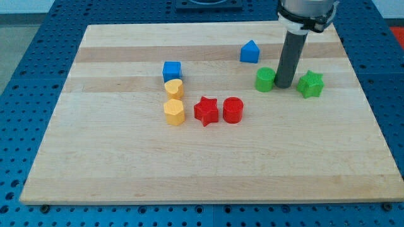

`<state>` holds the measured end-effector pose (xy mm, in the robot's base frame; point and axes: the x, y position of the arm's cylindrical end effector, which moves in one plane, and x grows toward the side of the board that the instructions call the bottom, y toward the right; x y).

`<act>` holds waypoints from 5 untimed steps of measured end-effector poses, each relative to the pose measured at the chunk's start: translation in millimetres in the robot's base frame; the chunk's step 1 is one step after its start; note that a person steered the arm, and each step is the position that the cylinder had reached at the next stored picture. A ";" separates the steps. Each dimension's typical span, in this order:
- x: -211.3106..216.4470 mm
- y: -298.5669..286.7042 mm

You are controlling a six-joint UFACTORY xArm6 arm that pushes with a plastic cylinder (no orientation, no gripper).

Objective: Slide green circle above red circle

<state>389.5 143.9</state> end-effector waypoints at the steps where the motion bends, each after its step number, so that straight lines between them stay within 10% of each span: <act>1: -8.9 -1.2; 5: -14.3 -53.1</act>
<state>375.2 90.8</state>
